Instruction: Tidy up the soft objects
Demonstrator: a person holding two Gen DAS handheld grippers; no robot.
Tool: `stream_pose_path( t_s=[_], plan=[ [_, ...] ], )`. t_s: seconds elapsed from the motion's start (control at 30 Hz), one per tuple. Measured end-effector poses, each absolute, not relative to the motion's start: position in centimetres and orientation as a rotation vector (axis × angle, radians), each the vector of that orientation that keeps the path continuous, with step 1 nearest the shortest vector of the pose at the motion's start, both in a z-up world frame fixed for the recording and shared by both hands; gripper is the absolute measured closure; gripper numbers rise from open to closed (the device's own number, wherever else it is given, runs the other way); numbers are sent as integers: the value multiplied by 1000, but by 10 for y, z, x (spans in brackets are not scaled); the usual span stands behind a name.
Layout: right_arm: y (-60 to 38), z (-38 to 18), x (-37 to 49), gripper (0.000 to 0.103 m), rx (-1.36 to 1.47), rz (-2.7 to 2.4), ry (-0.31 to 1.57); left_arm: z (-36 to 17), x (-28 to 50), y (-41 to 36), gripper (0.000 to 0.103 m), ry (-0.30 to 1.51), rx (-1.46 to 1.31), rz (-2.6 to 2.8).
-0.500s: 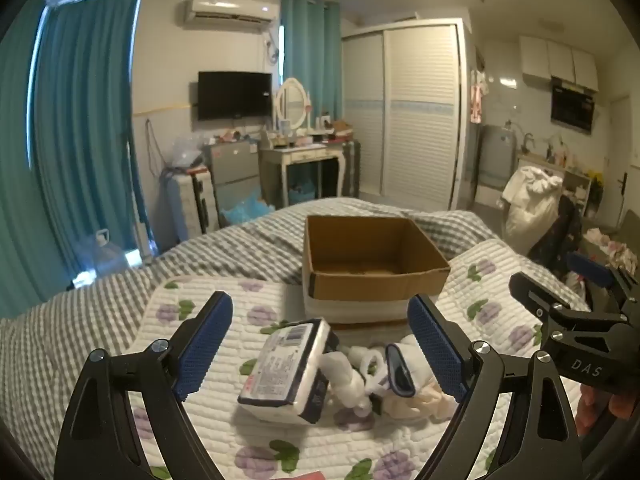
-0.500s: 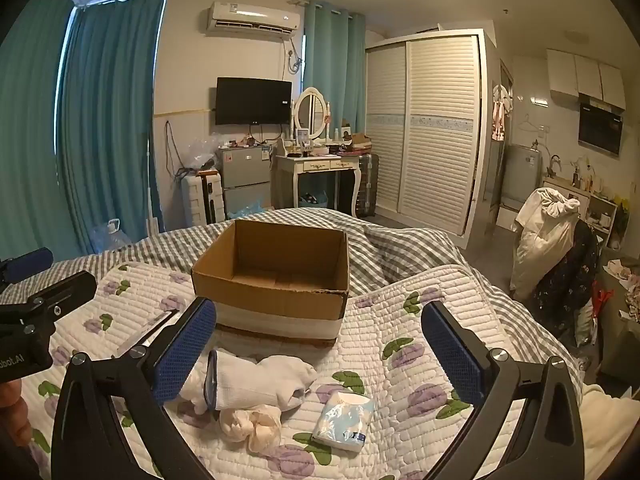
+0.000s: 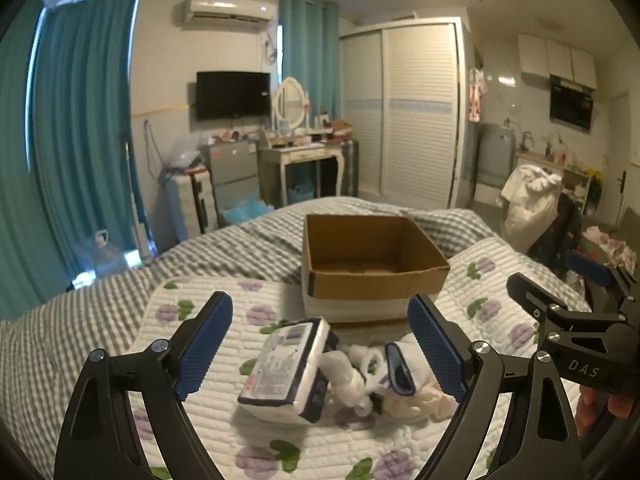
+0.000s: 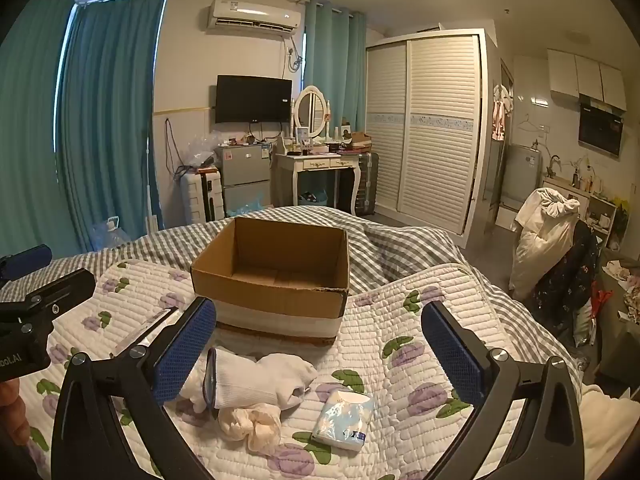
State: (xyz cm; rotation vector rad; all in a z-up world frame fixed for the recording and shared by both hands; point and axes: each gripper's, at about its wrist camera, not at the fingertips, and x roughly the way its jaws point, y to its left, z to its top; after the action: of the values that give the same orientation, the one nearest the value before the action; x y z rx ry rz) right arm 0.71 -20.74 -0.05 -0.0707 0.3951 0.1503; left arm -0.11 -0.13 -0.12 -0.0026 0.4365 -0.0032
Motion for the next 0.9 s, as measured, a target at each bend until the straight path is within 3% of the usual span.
stream_pose_path(
  t_s=[0.9],
  plan=[
    [-203,-1,11,0,-76,149,404,-5,1,0,12,449,-3,-3]
  ],
)
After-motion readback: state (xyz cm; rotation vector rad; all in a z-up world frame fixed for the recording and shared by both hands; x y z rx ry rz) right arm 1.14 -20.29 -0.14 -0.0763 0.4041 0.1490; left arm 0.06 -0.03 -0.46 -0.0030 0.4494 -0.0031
